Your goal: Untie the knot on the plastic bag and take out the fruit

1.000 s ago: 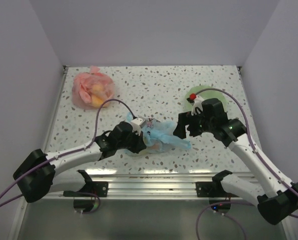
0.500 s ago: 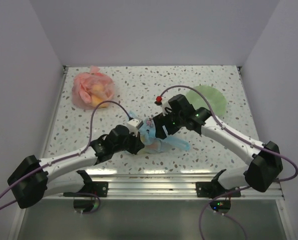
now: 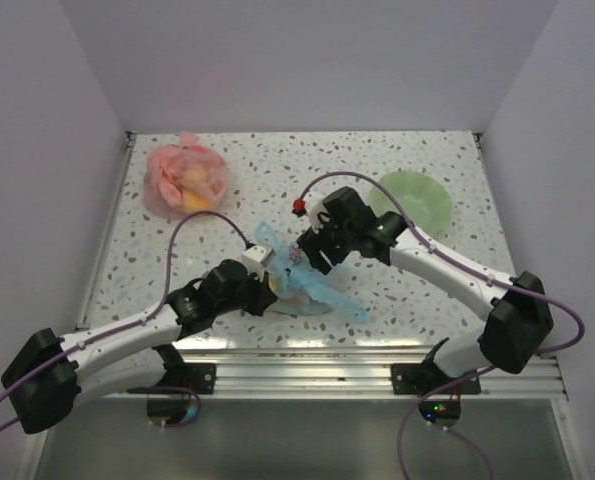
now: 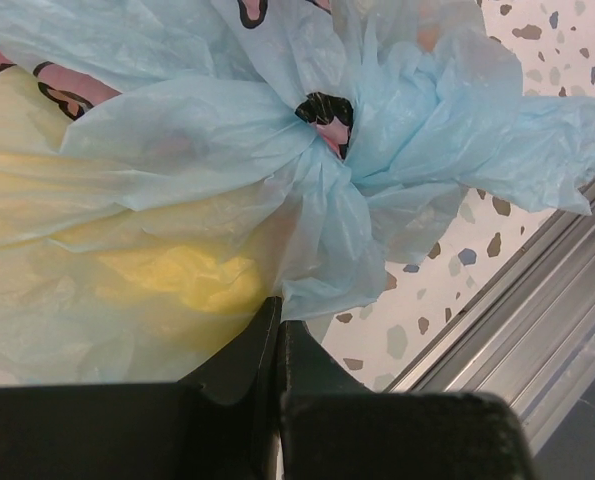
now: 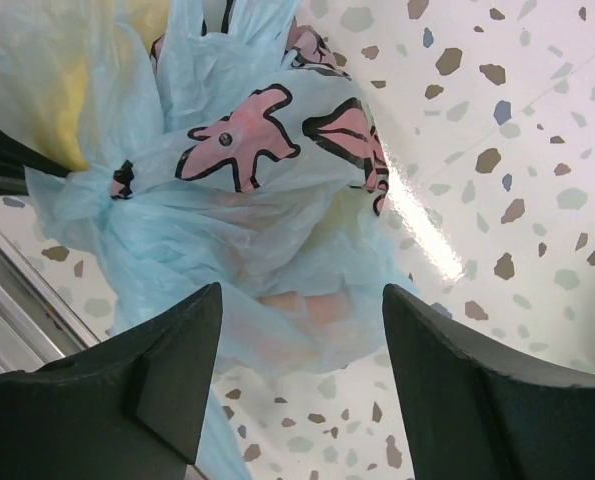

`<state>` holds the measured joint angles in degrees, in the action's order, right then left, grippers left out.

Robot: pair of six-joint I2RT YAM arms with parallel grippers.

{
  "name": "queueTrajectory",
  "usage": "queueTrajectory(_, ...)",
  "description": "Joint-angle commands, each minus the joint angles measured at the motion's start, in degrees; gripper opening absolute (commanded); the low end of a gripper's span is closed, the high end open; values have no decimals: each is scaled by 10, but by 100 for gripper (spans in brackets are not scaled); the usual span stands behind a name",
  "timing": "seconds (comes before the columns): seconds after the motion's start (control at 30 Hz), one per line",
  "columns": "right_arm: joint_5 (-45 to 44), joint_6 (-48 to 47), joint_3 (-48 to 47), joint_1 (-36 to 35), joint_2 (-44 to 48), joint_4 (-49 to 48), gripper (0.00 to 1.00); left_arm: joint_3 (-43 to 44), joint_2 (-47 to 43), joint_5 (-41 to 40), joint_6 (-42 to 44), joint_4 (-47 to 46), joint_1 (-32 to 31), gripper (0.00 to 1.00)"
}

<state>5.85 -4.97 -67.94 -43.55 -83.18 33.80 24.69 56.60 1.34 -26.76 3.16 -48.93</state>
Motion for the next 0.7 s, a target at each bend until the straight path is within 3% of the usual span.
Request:
queueTrajectory(0.0,-2,-75,10,0,21,-23,69,-4,-25,-32,14,26,-2,0)
queueTrajectory(0.23,86,-117,29,-20,-14,-39,71,11,-11,-45,35,36,-2,0)
queueTrajectory(0.53,120,-104,13,-52,-62,-87,72,39,1,-53,40,32,-2,0)
queueTrajectory(0.67,129,-99,9,-58,-80,-96,65,46,3,-56,37,32,-3,0)
